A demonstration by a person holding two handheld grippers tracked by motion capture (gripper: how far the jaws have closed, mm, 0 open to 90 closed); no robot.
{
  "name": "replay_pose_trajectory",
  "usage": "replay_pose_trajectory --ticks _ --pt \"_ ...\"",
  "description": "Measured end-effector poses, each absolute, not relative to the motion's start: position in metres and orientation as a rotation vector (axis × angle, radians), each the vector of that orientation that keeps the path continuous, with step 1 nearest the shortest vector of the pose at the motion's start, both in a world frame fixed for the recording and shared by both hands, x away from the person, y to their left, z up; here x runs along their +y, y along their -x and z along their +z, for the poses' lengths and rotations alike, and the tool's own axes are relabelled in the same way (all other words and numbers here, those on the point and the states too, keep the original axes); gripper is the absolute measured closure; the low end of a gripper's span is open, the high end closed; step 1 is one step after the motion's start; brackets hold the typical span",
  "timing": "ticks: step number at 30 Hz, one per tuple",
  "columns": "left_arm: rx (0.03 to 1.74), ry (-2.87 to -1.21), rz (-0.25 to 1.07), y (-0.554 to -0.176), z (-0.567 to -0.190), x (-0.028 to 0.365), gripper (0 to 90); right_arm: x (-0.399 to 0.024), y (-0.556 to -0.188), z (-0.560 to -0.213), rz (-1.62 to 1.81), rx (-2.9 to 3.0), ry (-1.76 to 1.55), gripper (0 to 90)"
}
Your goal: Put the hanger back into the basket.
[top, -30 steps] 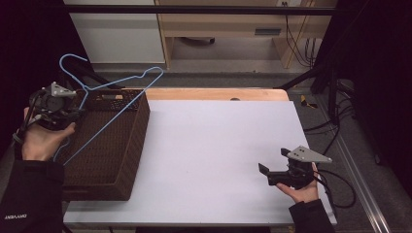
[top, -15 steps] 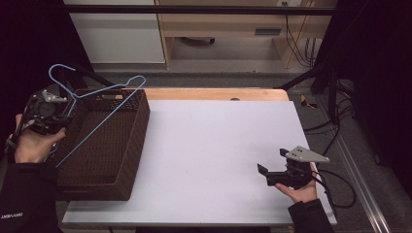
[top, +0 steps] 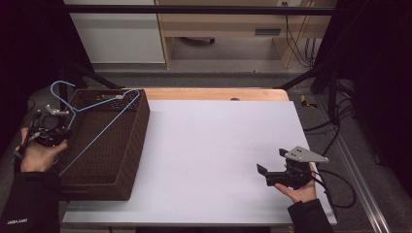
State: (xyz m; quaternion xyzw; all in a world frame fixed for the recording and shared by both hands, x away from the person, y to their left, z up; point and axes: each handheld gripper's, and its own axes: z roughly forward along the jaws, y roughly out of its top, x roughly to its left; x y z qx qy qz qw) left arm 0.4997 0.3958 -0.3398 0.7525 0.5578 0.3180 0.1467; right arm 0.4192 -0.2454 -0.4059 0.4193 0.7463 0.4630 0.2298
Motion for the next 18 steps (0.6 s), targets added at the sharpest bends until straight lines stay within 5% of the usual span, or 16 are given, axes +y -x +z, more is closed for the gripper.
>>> replay_pose_trajectory --ticks 18 --pt "1.641 -2.247 0.804 -0.504 -0.389 0.386 85.6 -0.245 -0.419 -0.406 1.270 2.058 -1.146 3.2"
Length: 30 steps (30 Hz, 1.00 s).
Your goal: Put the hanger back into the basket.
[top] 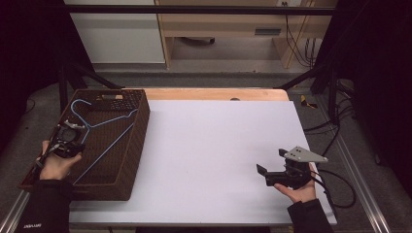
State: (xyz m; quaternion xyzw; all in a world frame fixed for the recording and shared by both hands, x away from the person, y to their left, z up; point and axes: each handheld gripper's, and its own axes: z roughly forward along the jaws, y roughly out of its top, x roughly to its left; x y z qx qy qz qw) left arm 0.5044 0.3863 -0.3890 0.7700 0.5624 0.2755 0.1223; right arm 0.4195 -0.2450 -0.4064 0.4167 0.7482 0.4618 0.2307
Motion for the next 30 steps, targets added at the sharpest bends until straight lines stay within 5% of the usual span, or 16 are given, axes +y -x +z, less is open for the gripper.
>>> replay_pose_trajectory --ticks 8,20,30 --pt "1.580 -2.085 0.830 -0.489 -0.362 0.386 66.4 -0.245 -0.419 -0.407 1.272 2.056 -1.147 3.1" --pt "1.226 -1.854 0.782 -0.441 -0.331 0.344 37.2 -0.246 -0.419 -0.405 1.294 2.043 -1.143 3.0" --pt "1.040 -1.792 0.691 -0.419 -0.334 0.302 26.2 -0.246 -0.418 -0.405 1.310 2.038 -1.137 3.0"
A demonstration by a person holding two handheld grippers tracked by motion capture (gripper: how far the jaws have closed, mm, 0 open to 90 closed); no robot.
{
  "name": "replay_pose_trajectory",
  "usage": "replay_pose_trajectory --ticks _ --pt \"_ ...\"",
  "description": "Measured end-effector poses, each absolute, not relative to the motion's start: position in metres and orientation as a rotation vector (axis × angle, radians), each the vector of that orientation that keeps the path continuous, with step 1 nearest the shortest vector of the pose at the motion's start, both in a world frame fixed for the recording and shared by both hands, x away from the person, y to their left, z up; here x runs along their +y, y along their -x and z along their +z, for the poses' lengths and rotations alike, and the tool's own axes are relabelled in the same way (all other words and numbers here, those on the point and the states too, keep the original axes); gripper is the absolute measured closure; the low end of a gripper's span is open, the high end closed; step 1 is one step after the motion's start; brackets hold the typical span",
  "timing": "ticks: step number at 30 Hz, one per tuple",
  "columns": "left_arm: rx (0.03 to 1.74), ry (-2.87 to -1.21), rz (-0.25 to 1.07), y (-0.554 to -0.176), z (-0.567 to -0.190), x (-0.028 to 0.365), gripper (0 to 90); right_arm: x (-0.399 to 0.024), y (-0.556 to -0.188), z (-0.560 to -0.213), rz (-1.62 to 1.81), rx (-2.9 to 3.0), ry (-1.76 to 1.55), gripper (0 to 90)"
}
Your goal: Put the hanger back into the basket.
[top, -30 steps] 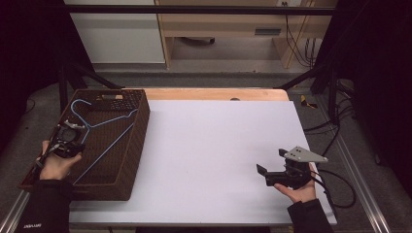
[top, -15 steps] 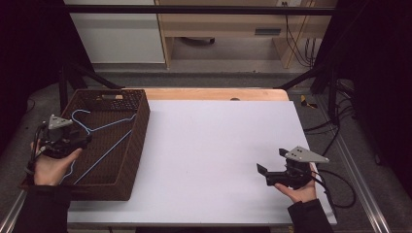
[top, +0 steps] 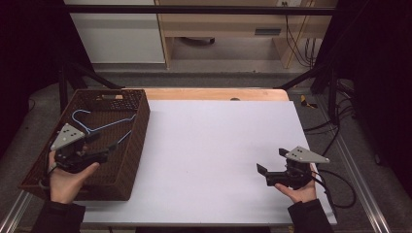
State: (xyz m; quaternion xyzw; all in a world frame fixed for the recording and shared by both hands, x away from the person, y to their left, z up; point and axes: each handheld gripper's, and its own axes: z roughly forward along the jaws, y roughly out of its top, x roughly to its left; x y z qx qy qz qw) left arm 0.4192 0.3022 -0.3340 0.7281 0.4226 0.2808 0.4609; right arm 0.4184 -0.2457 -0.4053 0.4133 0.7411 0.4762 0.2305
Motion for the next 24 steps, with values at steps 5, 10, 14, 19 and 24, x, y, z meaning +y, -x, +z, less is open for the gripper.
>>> replay_pose_trajectory --ticks 5,10,14,19,24 --pt "0.964 -1.798 0.650 -0.412 -0.343 0.281 21.8 -0.247 -0.418 -0.405 1.310 2.036 -1.133 2.9" --pt "0.911 -1.805 0.608 -0.408 -0.355 0.263 13.5 -0.248 -0.417 -0.404 1.318 2.033 -1.131 2.9" --pt "0.896 -1.841 0.605 -0.408 -0.368 0.253 10.2 -0.248 -0.417 -0.403 1.333 2.025 -1.128 2.9" --pt "0.894 -1.856 0.593 -0.409 -0.376 0.249 9.4 -0.249 -0.416 -0.403 1.335 2.023 -1.122 2.8" --pt "0.888 -1.855 0.579 -0.408 -0.380 0.249 10.1 -0.250 -0.415 -0.402 1.346 2.021 -1.117 2.9"
